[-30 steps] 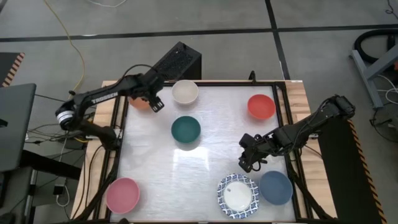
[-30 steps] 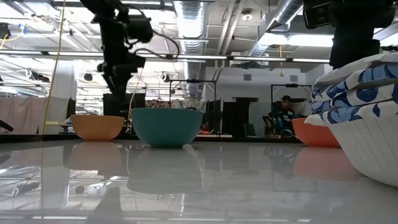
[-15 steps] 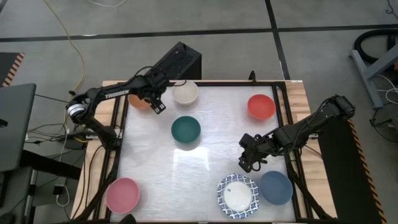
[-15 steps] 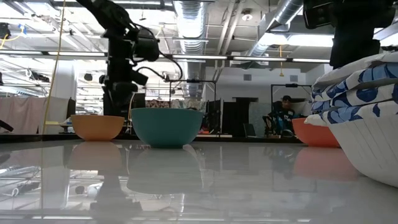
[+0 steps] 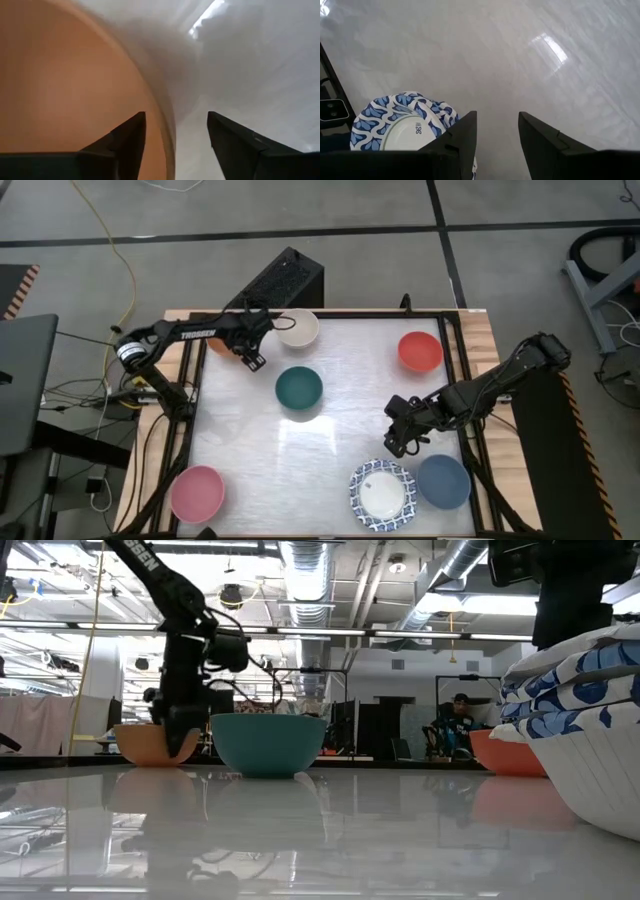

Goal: Nest bowls inside each other
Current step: Stack the light orange bowl on top of the blue patterned bowl

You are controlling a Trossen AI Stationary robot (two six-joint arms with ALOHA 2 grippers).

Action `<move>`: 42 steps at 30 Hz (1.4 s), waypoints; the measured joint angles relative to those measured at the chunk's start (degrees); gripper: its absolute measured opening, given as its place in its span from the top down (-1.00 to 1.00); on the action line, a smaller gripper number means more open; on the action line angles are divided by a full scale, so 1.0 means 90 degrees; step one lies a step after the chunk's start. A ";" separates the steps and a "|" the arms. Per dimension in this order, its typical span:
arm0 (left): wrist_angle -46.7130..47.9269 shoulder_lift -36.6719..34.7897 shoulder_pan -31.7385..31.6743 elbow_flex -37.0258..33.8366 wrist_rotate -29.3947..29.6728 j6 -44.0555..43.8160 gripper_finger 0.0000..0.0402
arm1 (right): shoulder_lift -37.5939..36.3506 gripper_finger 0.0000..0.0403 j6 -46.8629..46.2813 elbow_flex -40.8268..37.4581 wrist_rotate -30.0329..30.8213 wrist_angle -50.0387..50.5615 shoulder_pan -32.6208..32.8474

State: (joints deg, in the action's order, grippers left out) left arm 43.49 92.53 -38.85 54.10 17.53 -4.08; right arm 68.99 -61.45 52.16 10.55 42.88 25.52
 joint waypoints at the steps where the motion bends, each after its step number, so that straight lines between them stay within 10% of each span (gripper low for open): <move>1: 0.0004 0.0000 0.0004 -0.0053 -0.0017 -0.0014 0.08 | 0.0000 0.18 0.0008 0.0000 0.0000 -0.0002 0.0000; 9: 0.0103 -0.0004 0.0025 -0.0173 -0.0099 -0.0103 0.94 | 0.0000 0.18 0.0049 0.0000 0.0000 -0.0001 -0.0005; 32: 0.1868 -0.0961 0.1551 0.1759 -0.0011 0.0812 1.00 | 0.0000 0.18 0.0002 0.0000 0.0697 0.0002 -0.0019; 42: 0.0933 -0.2204 0.3152 0.2342 -0.0738 0.1348 1.00 | 0.0000 0.18 -0.0338 0.0000 0.0889 0.0049 -0.0114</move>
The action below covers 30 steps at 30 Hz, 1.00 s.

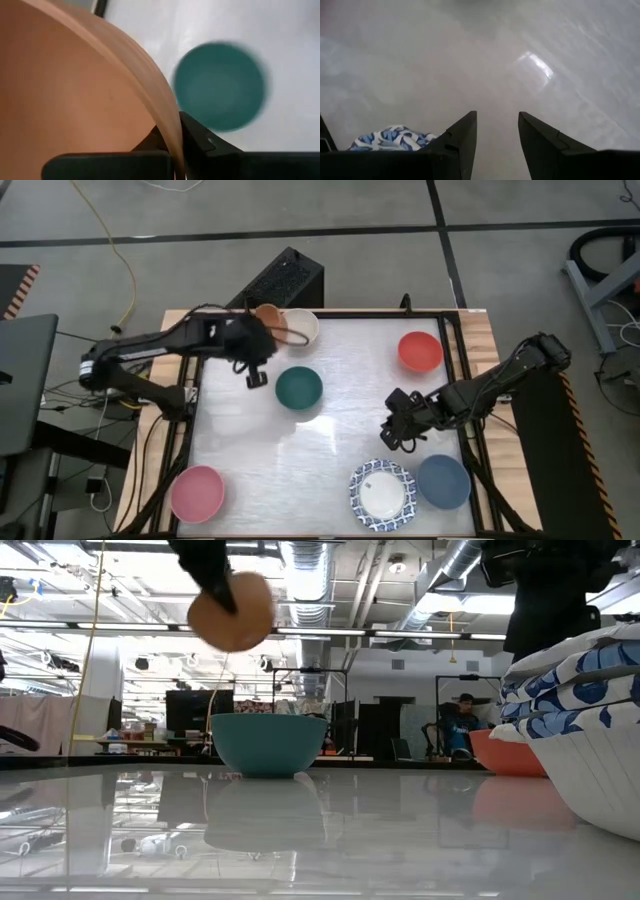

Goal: Nest bowls inside each other
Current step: Stack the light orange bowl on top of the blue patterned bowl

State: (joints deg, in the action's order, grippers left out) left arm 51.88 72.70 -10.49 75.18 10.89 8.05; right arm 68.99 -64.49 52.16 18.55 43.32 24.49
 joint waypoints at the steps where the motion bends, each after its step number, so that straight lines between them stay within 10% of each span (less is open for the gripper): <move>1: -0.0110 -0.0038 0.0219 0.0000 -0.0058 0.0098 1.00 | 0.0000 0.18 0.0000 0.0000 -0.0002 0.0013 -0.0039; 13: -0.1205 0.0646 0.2209 0.0000 0.0033 0.1270 1.00 | -0.0323 0.18 -0.0489 0.0032 -0.0207 0.0285 -0.0714; 30: -0.3332 0.2070 0.2998 -0.0002 0.0079 0.4261 1.00 | -0.2344 0.18 -0.0335 0.0219 -0.0084 0.1020 -0.0915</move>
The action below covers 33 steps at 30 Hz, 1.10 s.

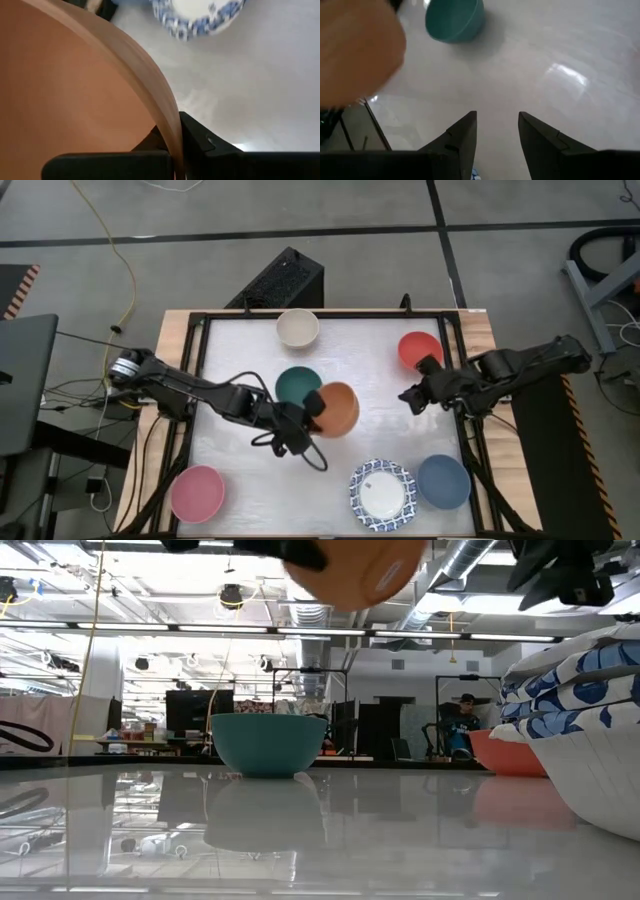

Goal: Nest bowls inside each other
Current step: Stack the light orange bowl on top of the blue patterned bowl

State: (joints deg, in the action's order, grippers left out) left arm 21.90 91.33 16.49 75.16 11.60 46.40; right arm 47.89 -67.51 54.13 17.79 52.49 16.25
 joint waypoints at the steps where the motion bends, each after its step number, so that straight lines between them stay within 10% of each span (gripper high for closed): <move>1: -0.0144 0.0045 0.0041 0.0000 -0.0005 0.0147 1.00 | -0.0032 0.18 0.0000 0.0000 0.0059 -0.0040 0.0000; 33: 0.2045 0.1057 -0.0231 -0.0003 0.1953 0.1767 1.00 | 0.2180 0.18 0.1359 0.0008 0.0168 -0.3307 -0.1627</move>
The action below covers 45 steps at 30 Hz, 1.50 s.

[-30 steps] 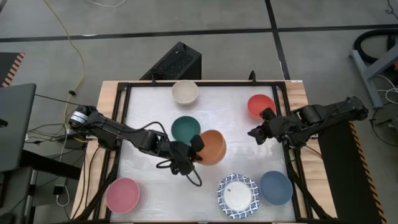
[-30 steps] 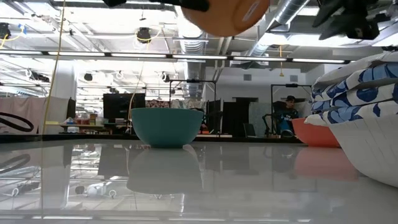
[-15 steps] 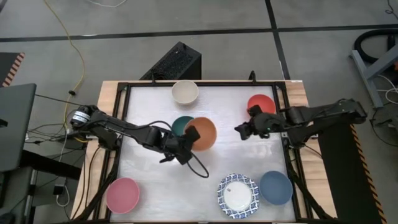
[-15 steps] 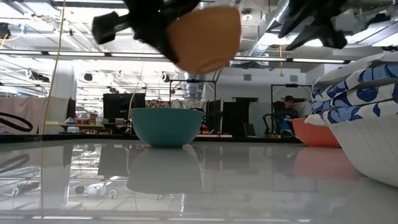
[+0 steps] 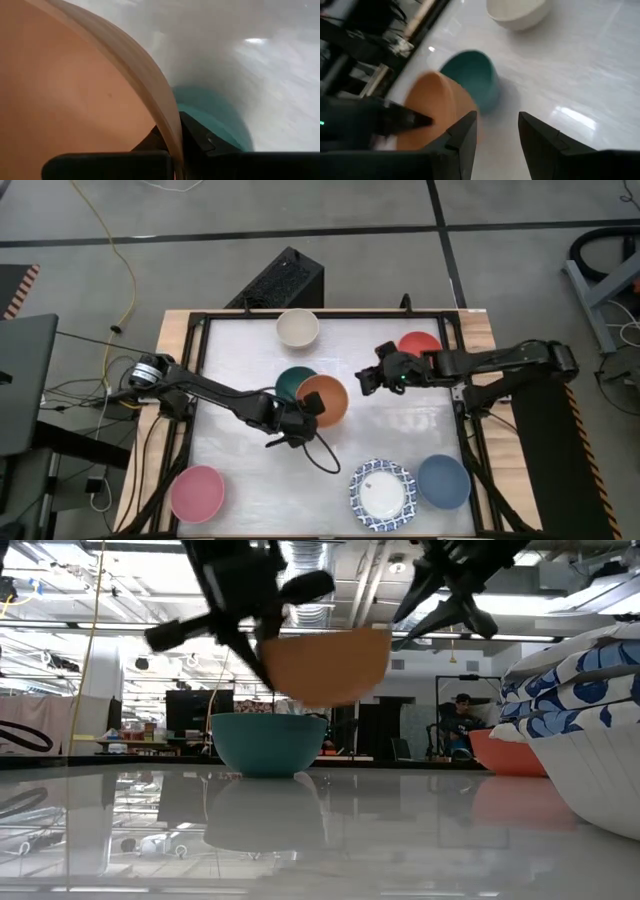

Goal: Nest bowls inside each other
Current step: Stack the light orange bowl on top of the blue patterned bowl

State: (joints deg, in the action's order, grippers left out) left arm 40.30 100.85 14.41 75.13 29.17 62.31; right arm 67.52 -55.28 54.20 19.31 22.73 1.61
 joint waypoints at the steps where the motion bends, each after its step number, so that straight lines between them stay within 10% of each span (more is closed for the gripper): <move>1: 0.0054 0.0092 0.0000 -0.0004 0.0046 0.0064 1.00 | 0.0049 0.18 0.0021 0.0005 0.0005 0.0010 0.0022; 11: -0.0401 0.0535 -0.0108 0.0001 0.1024 0.0948 1.00 | 0.0624 0.18 -0.0016 0.0000 0.0020 0.0095 0.0114; 36: -0.0919 0.0596 -0.0494 0.0003 0.0446 0.1694 1.00 | 0.1652 0.19 0.0294 0.0522 0.0321 0.0846 0.0366; 45: -0.1326 0.0604 -0.0500 -0.0012 0.0429 0.1806 0.99 | 0.1796 0.71 0.0079 0.0529 0.0127 0.0971 0.0299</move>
State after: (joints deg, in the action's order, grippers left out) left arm 28.37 106.28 9.91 75.02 33.03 78.56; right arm 83.68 -54.57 58.96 20.45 31.47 4.30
